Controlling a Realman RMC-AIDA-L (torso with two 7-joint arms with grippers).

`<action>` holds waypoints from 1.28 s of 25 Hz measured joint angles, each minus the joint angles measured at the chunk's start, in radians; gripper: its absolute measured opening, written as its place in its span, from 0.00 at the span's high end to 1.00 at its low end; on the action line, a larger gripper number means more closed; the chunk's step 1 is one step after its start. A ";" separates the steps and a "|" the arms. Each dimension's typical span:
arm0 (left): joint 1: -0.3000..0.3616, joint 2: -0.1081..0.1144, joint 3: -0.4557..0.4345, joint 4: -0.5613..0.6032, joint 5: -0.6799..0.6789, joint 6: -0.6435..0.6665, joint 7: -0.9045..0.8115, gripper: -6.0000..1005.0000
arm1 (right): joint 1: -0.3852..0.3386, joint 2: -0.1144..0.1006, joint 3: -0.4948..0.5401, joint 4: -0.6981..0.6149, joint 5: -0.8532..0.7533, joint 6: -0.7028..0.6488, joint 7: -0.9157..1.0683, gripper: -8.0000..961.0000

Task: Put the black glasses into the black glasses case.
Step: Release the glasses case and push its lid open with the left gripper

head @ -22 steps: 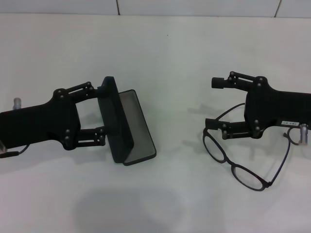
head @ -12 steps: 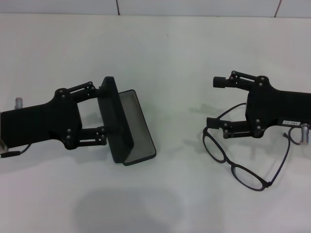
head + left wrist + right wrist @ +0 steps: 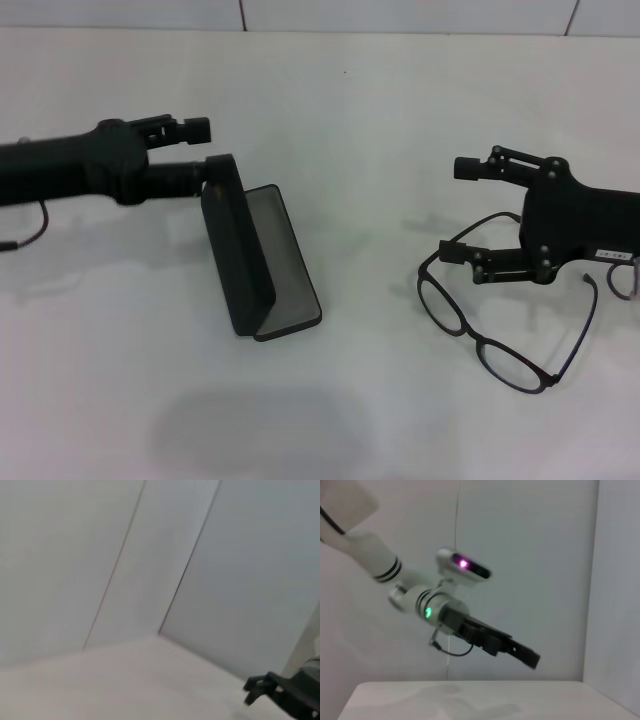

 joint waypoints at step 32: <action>-0.200 -0.173 0.099 -0.343 0.262 -0.130 -0.599 0.13 | -0.016 -0.003 0.003 -0.025 -0.005 0.040 0.000 0.07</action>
